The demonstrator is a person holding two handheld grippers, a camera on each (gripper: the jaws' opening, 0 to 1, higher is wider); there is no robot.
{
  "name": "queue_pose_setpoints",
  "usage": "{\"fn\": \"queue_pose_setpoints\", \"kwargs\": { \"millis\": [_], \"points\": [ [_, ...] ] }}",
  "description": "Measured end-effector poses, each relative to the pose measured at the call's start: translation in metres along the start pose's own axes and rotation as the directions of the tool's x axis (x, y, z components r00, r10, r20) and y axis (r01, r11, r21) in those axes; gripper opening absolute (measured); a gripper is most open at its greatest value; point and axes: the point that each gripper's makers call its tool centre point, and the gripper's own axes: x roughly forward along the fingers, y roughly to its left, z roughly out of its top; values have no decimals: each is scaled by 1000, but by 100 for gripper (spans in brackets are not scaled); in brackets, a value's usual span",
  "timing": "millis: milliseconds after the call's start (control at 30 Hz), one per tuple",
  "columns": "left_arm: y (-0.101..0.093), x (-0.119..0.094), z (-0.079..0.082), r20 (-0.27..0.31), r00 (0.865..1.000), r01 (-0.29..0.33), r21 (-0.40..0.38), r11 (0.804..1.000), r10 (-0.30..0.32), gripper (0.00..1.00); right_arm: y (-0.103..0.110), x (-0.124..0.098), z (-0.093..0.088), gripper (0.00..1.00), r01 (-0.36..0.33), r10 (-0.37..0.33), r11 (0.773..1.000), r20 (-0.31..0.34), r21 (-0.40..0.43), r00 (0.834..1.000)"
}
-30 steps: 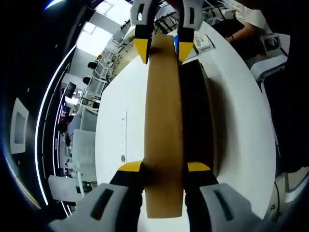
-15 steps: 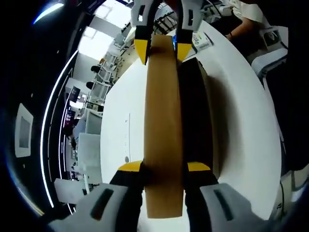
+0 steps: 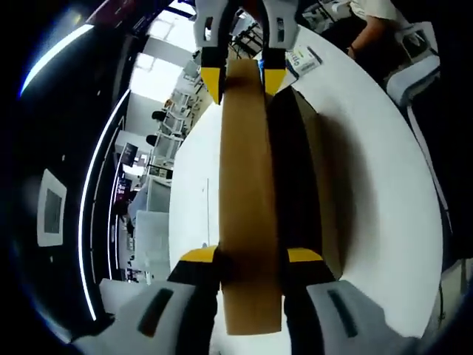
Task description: Operate the shoe box by opening the lid, removing the specified soft item, and placing it in the target area until the item is outside and the box remains undamaged.
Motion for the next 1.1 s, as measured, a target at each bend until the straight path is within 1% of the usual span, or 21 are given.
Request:
{"fn": "queue_pose_setpoints", "kwargs": {
  "millis": [167, 233, 400, 600, 800, 1100],
  "points": [
    [-3, 1, 2, 9, 999, -49, 11, 999, 49, 32, 5, 0, -3, 31, 26, -26, 1000, -22, -2, 999],
    [-5, 0, 2, 12, 998, -58, 10, 998, 58, 32, 8, 0, -3, 31, 35, -35, 999, -22, -9, 999],
    [-10, 0, 2, 11, 998, -63, 21, 998, 63, 33, 12, 0, -3, 31, 52, -53, 998, -20, -27, 998],
    [-13, 0, 1, 29, 997, -71, 27, 997, 70, 33, 16, 1, -2, 31, 83, -83, 996, -14, -40, 996],
    [-19, 0, -1, 24, 997, -67, 22, 997, 67, 32, 22, 4, -2, 31, 98, -98, 994, -15, -50, 995],
    [-29, 1, -1, 10, 995, -95, 42, 995, 95, 32, 30, 4, -2, 31, 143, -145, 987, -19, -71, 989]
  ]
}}
